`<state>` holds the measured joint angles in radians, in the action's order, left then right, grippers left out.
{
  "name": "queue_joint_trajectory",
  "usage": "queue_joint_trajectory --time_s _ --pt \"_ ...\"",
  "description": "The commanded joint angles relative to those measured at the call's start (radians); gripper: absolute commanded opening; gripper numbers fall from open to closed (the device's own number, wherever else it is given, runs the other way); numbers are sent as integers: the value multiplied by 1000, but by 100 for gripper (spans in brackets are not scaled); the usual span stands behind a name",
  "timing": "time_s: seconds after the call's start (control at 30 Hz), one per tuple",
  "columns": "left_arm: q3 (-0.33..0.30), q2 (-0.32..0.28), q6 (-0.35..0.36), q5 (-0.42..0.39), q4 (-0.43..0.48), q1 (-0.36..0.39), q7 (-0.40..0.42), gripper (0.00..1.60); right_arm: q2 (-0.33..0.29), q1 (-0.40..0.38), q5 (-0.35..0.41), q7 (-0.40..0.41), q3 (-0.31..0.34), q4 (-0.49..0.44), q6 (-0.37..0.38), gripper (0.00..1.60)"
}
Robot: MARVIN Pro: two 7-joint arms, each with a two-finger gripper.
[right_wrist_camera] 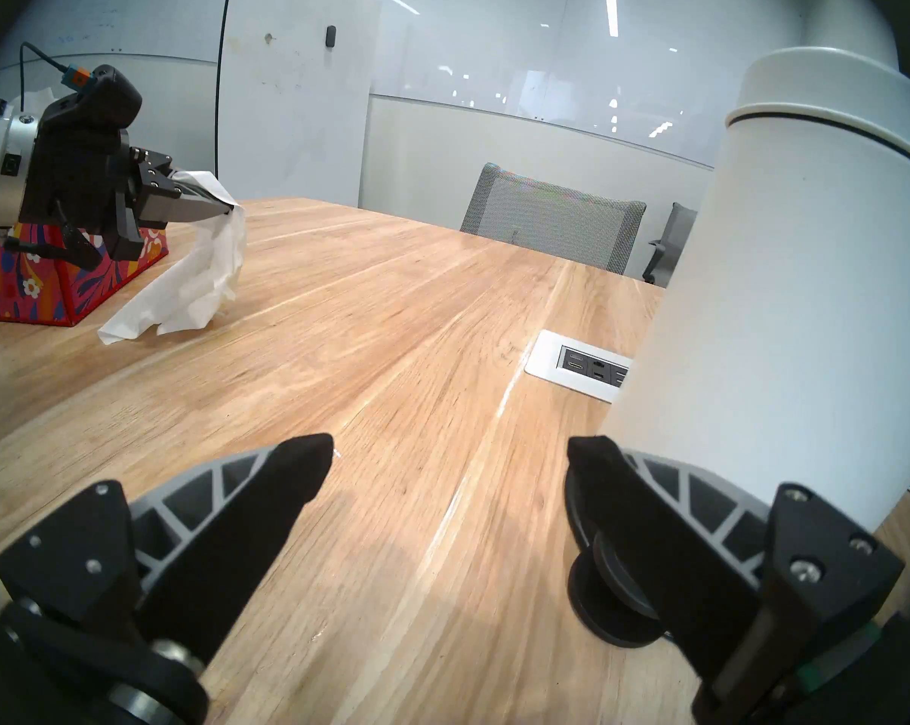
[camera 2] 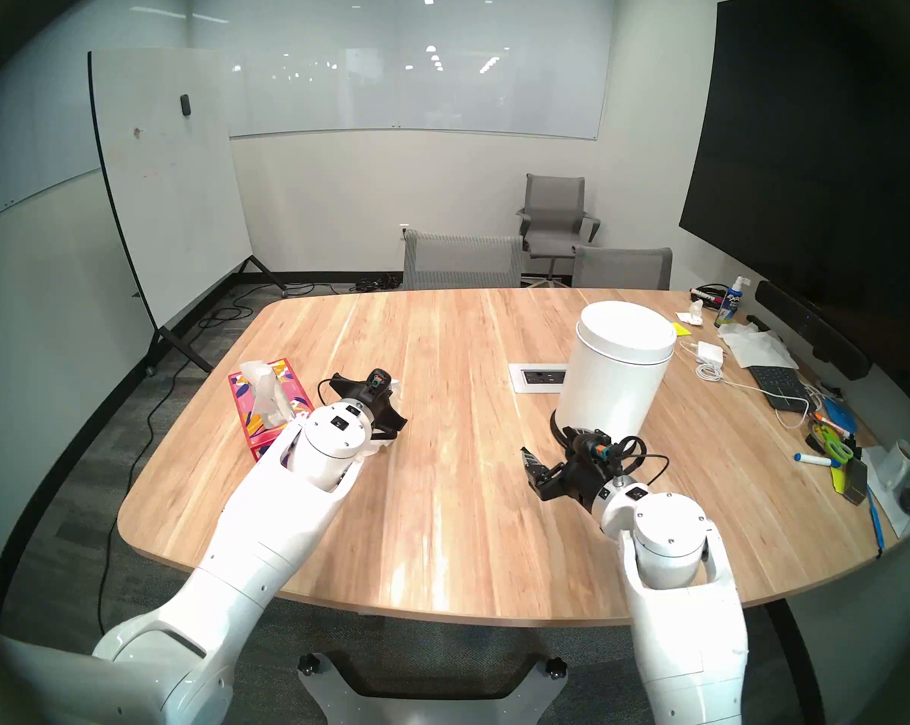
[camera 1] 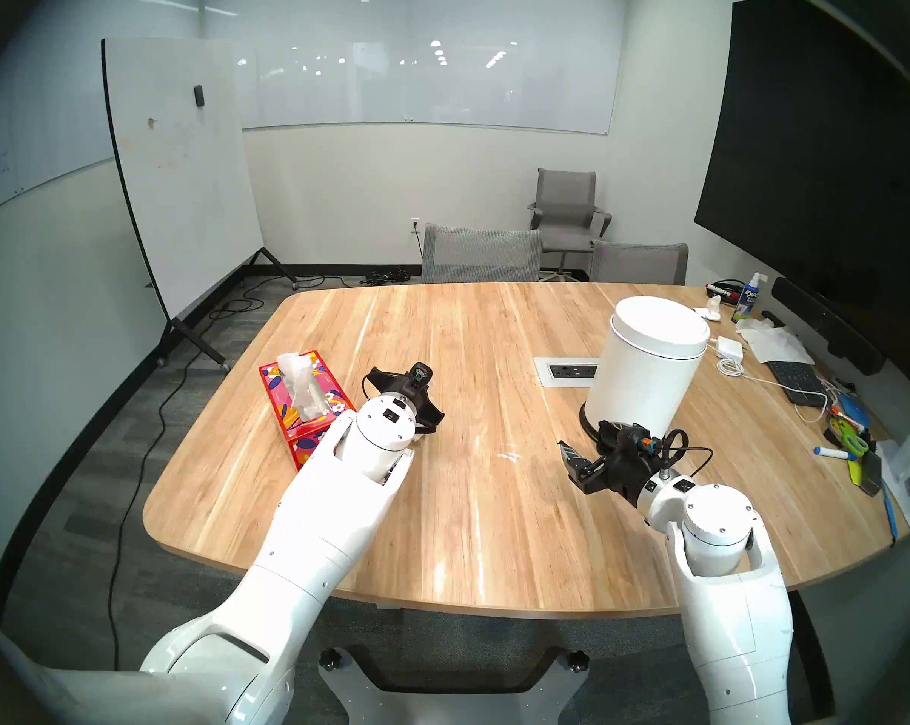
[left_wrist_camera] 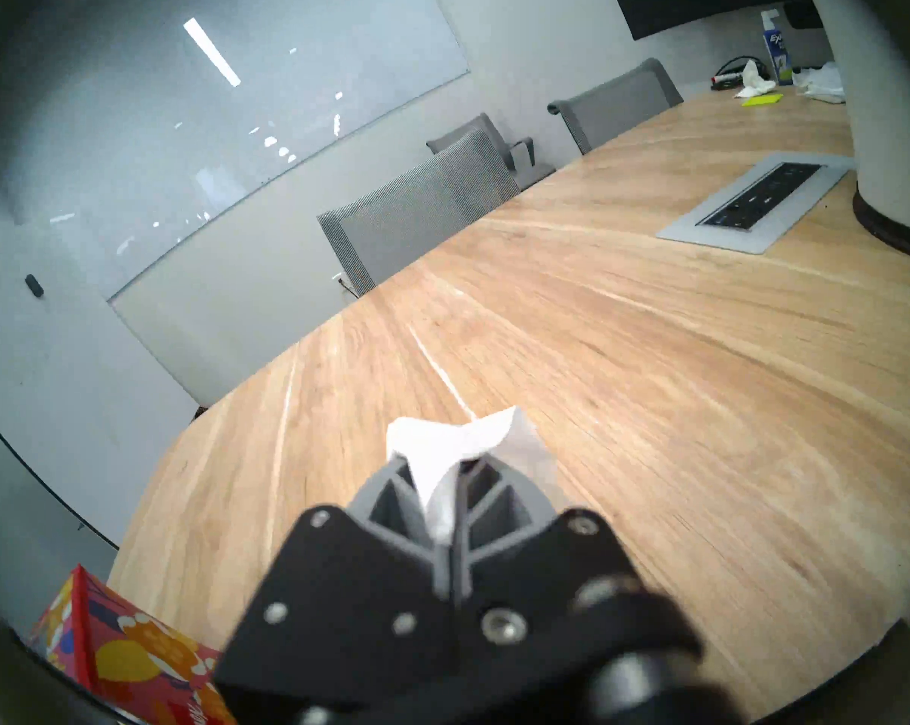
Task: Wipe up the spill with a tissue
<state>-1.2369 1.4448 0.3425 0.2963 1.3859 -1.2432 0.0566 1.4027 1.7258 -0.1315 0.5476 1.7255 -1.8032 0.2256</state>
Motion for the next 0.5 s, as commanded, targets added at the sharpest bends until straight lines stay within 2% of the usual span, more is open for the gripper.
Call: queue_joint_trajectory --time_s 0.0,0.23,0.47 --pt "-18 -67 -97 -8 124 -54 17 0 -2 -8 0 1 -1 -19 -3 160" --pt "-39 -126 -202 -13 203 -122 38 0 -2 -9 1 1 -1 -17 -4 160" --pt "-60 -189 -309 -36 297 -228 69 0 -1 -9 1 1 -1 -15 -4 160"
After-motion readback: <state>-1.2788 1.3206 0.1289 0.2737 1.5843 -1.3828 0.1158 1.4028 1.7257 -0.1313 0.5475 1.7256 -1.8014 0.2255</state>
